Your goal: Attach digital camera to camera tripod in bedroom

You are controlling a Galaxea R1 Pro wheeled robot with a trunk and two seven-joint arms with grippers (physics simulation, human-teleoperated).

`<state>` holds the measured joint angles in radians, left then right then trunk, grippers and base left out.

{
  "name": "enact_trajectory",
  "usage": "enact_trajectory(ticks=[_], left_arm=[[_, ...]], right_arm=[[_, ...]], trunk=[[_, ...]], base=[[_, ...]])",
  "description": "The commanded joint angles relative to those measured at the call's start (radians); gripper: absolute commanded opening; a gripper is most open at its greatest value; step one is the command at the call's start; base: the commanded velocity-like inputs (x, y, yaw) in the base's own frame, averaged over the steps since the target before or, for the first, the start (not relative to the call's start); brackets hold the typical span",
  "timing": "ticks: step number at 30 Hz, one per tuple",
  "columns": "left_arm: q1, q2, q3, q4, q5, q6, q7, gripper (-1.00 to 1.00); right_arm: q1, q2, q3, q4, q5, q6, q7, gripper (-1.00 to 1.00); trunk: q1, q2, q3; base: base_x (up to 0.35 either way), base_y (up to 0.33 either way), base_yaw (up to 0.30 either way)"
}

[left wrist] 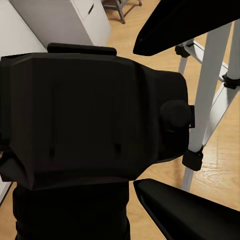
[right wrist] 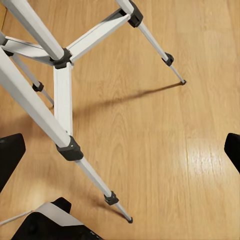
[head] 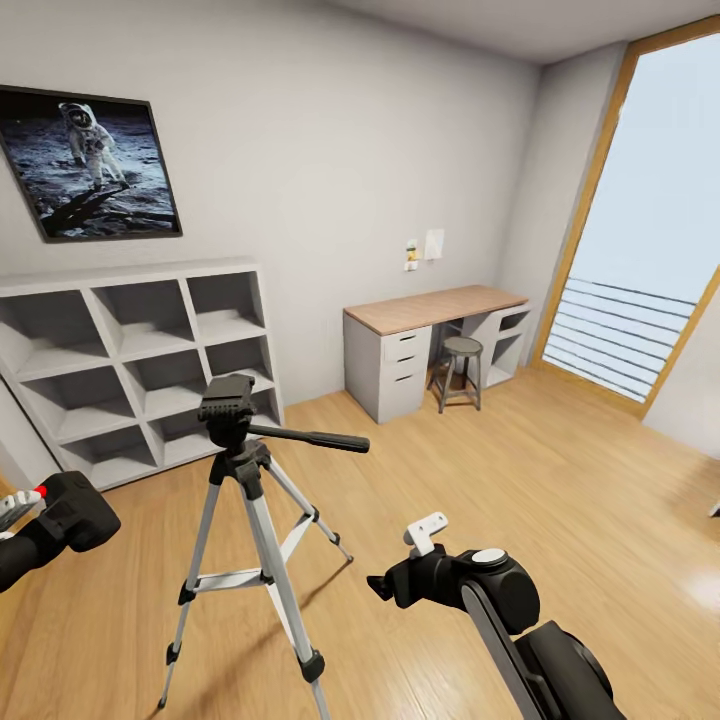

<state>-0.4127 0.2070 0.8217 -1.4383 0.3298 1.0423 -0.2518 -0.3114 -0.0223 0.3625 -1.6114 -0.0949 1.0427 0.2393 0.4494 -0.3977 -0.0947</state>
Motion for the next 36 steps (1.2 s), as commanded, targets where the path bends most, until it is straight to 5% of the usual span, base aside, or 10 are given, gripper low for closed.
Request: enact_trajectory(ticks=[1, 18, 29, 30, 36], left_arm=[[-0.001, 0.0, 0.002, -0.001, -0.006, 0.005, -0.009, -1.0], [-0.001, 0.0, -0.015, -0.003, -0.004, 0.005, -0.019, -1.0], [-0.013, 0.014, -0.157, -0.025, -0.004, -0.001, -0.024, -1.0], [-0.026, 0.032, -0.21, -0.027, -0.001, -0.051, -0.024, -1.0], [-0.123, 0.094, -0.282, 0.017, -0.005, -0.237, -0.026, -1.0]], right_arm=[[-0.001, -0.001, 0.001, -0.001, -0.009, 0.004, -0.006, 1.0], [-0.001, -0.001, -0.007, -0.001, -0.009, 0.004, -0.006, 1.0], [0.0, -0.002, -0.009, -0.001, -0.015, 0.004, 0.019, 1.0], [0.0, -0.003, -0.011, -0.001, -0.015, 0.003, 0.062, 1.0], [0.02, -0.018, -0.014, -0.001, -0.014, -0.126, 0.16, 1.0]], trunk=[[0.001, -0.002, -0.002], [0.001, -0.002, -0.002], [0.001, -0.002, -0.002], [0.001, -0.002, -0.002], [0.001, -0.002, -0.002]], base=[[0.0, 0.002, -0.004], [0.0, 0.0, 0.041], [0.0, 0.0, 0.073], [0.0, 0.0, 0.01], [0.0, 0.0, 0.004]])
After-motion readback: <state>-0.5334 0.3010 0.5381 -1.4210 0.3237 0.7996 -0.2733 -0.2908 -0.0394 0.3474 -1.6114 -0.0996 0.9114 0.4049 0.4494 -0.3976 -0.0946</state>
